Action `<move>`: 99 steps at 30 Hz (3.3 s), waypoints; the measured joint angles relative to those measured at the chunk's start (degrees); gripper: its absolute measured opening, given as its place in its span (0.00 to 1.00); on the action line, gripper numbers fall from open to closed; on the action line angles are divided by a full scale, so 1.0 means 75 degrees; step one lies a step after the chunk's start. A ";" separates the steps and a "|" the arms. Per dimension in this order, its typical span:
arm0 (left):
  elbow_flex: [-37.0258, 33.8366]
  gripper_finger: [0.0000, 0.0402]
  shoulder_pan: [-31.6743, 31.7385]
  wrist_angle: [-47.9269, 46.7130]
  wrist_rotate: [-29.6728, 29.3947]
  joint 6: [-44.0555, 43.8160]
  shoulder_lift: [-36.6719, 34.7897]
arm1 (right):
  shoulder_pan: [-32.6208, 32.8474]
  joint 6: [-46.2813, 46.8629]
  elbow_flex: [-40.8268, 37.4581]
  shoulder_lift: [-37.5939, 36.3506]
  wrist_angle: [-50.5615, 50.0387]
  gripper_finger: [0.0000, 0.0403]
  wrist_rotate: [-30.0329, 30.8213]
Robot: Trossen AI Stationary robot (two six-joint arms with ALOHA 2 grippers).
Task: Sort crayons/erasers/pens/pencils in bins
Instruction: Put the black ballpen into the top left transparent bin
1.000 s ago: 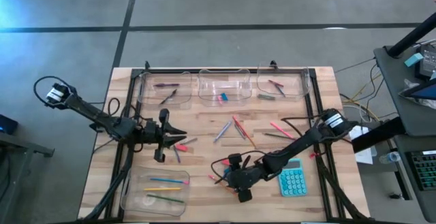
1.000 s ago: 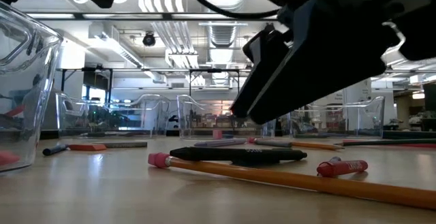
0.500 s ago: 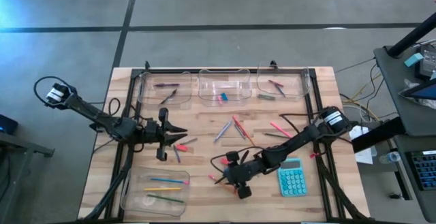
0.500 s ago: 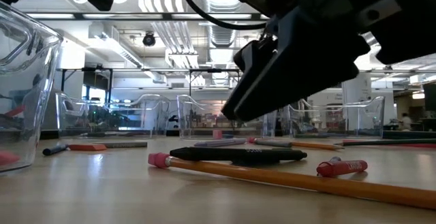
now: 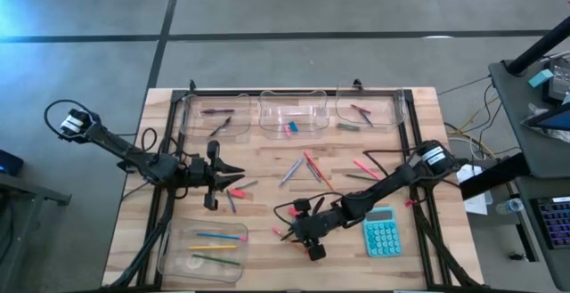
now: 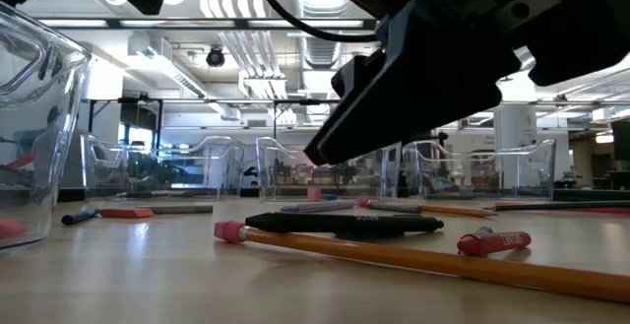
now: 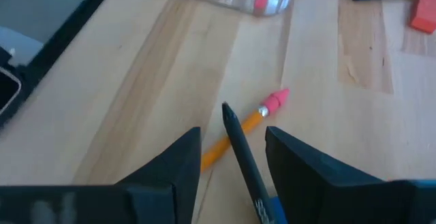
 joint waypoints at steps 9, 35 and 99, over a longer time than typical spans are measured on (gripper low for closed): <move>0.0003 0.12 0.0000 0.0028 -0.0041 -0.0003 0.0084 | -0.0036 -0.0003 0.0001 0.0282 0.0037 0.38 -0.0004; 0.0000 0.12 0.0000 0.0042 -0.0155 -0.0003 0.0084 | -0.0254 -0.0076 -0.0002 0.0516 -0.0061 0.10 0.0021; 0.4855 0.72 0.0851 0.2149 0.1116 -0.1664 0.8426 | 0.0069 -0.0771 -0.3963 -0.1698 0.9560 0.09 0.2066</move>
